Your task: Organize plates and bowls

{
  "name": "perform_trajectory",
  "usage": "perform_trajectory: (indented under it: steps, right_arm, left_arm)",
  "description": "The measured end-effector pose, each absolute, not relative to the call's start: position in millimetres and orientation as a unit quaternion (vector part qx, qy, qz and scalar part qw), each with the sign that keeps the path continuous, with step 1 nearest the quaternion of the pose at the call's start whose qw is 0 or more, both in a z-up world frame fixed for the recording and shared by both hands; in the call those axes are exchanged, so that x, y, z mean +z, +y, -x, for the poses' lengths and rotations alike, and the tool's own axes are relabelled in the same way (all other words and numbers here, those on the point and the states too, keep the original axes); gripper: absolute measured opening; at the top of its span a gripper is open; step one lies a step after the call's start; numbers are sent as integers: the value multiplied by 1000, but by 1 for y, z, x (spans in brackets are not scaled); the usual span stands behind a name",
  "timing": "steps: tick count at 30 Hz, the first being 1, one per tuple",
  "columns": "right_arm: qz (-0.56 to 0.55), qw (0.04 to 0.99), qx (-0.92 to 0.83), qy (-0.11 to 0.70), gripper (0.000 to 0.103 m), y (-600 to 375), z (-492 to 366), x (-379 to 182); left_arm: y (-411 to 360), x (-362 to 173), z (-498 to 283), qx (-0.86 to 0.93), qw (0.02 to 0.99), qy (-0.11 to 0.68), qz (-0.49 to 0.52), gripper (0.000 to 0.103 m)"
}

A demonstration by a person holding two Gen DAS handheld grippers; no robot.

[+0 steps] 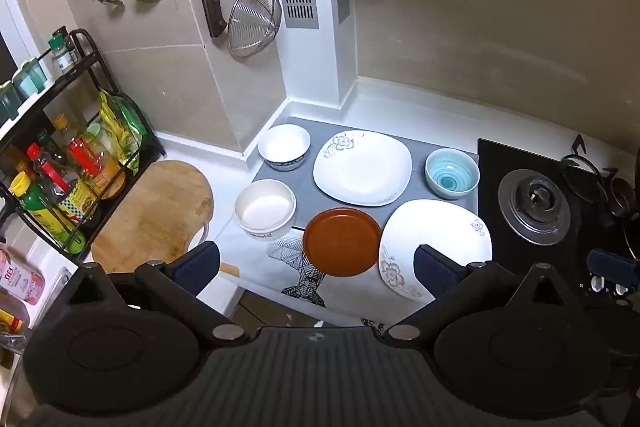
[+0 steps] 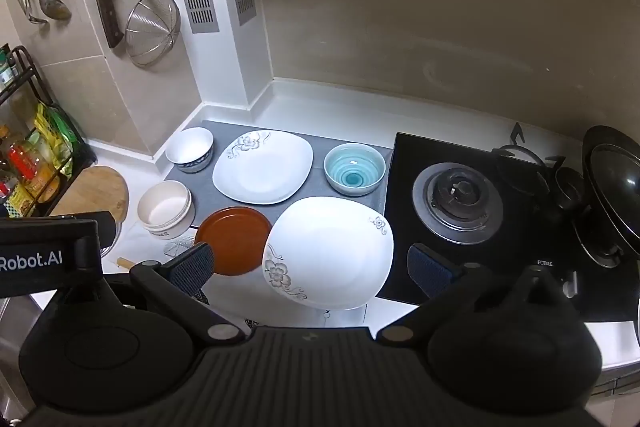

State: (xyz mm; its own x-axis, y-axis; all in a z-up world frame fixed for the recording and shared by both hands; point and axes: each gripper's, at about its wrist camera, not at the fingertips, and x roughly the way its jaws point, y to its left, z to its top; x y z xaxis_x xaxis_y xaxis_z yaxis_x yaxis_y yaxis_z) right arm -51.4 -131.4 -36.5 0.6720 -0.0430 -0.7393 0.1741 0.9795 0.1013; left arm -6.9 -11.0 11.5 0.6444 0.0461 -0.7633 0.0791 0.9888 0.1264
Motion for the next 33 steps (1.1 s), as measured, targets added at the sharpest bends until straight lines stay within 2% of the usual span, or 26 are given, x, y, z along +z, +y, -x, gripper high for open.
perform_trajectory:
  steps: [33]
  right_arm:
    - [-72, 912, -54, 401, 103, -128, 46, -41]
  left_arm:
    - [-16, 3, 6, -12, 906, 414, -90, 103]
